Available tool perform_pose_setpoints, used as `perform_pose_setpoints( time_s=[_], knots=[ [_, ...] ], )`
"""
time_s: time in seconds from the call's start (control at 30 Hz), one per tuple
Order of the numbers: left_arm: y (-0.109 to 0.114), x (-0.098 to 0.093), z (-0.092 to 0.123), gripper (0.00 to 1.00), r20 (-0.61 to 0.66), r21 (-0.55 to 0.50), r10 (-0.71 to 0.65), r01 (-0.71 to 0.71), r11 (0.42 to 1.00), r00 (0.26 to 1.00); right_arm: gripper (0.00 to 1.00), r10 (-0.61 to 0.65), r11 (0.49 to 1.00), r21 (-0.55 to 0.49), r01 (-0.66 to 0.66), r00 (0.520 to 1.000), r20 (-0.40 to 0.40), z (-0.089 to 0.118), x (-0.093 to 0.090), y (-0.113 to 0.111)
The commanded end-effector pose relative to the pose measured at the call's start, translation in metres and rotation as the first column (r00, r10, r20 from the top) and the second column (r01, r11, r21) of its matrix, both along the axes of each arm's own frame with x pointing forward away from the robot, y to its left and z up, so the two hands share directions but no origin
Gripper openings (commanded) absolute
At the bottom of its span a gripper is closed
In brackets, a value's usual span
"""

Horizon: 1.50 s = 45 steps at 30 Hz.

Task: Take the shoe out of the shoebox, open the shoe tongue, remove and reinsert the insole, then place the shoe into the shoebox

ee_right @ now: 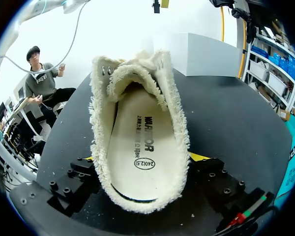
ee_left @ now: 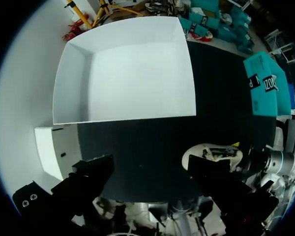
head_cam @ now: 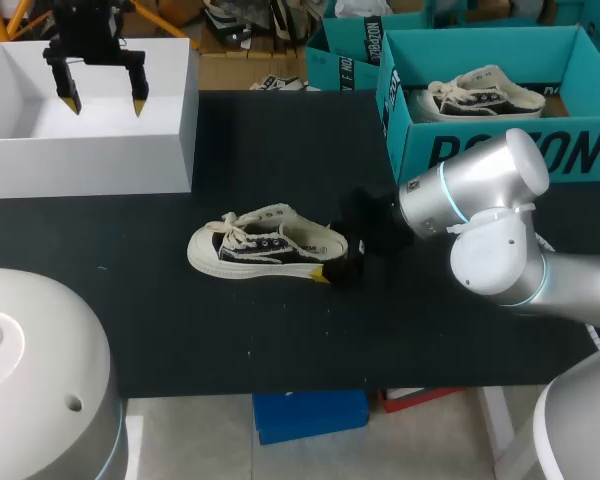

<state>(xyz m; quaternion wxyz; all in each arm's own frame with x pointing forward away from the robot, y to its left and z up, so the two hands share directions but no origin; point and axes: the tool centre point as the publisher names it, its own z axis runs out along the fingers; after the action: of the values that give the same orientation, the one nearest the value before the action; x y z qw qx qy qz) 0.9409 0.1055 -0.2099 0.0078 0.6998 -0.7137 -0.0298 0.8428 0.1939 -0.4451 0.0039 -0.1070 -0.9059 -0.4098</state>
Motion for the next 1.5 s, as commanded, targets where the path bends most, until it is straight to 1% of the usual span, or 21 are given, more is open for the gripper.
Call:
perform_pose_setpoints(
  time_s=[0.03, 0.13, 0.2, 0.33, 0.6, 1.43, 1.5],
  knots=[
    [-0.019, -0.036, -0.014, 1.00, 0.051, 0.003, 0.008, -0.008, 1.000, 0.999, 0.00, -0.003, 1.000, -0.003, 0.003, 1.000, 0.000, -0.002, 0.001, 0.003],
    [-0.035, -0.050, -0.024, 1.00, 0.040, 0.003, 0.015, -0.015, 1.000, 0.999, 0.00, -0.003, 1.000, -0.003, 0.003, 1.000, 0.000, -0.002, 0.001, 0.003],
    [-0.046, -0.059, -0.031, 1.00, 0.006, -0.012, 0.007, -0.007, 1.000, 1.000, 0.00, -0.003, 1.000, -0.003, 0.003, 1.000, 0.000, -0.002, 0.001, 0.003],
    [-0.068, -0.075, -0.042, 1.00, -0.013, 0.003, 0.011, -0.011, 1.000, 1.000, 0.00, -0.003, 1.000, -0.003, 0.003, 1.000, 0.000, -0.002, 0.001, 0.003],
    [-0.106, -0.105, -0.051, 1.00, -0.044, -0.001, -0.016, 0.016, 1.000, 0.999, 0.00, -0.003, 1.000, -0.003, 0.003, 1.000, 0.000, -0.002, 0.001, 0.003],
    [-0.106, -0.105, -0.051, 1.00, -0.044, -0.001, -0.016, 0.016, 1.000, 0.999, 0.00, -0.003, 1.000, -0.003, 0.003, 1.000, 0.000, -0.002, 0.001, 0.003],
    [-0.114, -0.108, -0.058, 1.00, -0.052, 0.014, -0.024, 0.024, 1.000, 0.998, 0.00, -0.003, 1.000, -0.003, 0.003, 1.000, 0.000, -0.002, 0.001, 0.003]
  ],
)
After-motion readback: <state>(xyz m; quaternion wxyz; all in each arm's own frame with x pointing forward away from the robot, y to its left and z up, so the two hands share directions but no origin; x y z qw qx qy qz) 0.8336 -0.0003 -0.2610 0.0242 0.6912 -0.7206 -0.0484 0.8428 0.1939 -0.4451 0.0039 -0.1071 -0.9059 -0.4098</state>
